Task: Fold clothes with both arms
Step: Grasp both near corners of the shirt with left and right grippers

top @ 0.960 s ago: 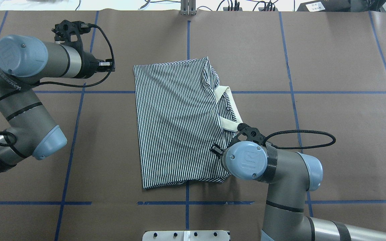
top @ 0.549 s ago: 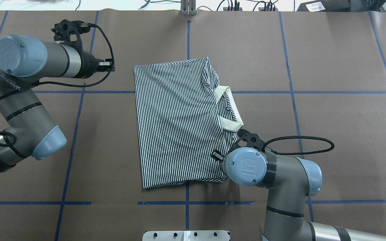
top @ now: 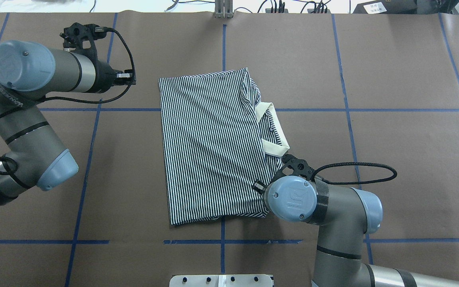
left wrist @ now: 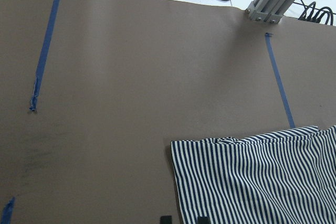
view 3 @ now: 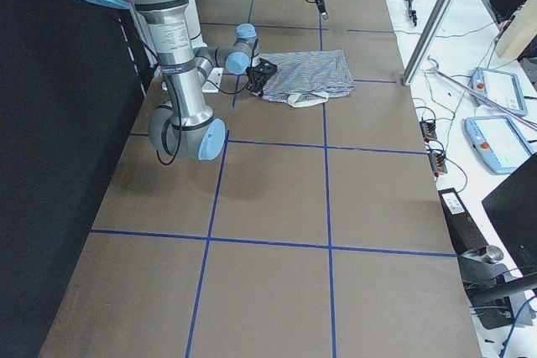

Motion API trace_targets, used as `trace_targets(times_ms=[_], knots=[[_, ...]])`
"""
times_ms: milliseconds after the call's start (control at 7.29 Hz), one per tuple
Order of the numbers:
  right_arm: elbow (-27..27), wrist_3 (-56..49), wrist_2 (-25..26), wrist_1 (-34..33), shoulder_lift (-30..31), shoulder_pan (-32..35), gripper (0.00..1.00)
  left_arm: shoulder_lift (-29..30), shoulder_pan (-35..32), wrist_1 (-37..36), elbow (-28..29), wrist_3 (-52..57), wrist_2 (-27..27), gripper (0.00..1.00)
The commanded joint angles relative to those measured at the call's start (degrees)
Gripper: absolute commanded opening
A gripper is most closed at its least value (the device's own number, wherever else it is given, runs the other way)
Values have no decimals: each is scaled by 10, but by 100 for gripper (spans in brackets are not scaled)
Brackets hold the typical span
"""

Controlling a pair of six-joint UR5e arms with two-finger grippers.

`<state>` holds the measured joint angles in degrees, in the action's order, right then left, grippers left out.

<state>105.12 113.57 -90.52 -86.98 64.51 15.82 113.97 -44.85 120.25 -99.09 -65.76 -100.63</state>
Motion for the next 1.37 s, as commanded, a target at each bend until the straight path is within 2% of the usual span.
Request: trace_targets(times_ms=[0,137,274,412,549,823,960,1235], knots=[[8,-1,-1,6,0,0,0,-6,2,-6,-15,-12,0,31],[32,1,0,1,1,-4,0,-12,9,-7,-29,-91,-18,32],[78,2,-1,-8,15,-19,0,-23,49,-14,-72,-181,-25,35],[100,3,-1,-12,24,-30,0,-57,113,-19,-117,-262,-8,38],[103,3,-1,-12,25,-33,0,-81,186,-19,-141,-310,47,40],[104,3,0,-12,25,-33,0,-112,278,-19,-150,-396,79,45],[103,3,1,-12,25,-34,0,-131,312,-19,-151,-409,123,45],[103,3,1,-12,25,-35,0,-133,345,-20,-127,-426,134,45]])
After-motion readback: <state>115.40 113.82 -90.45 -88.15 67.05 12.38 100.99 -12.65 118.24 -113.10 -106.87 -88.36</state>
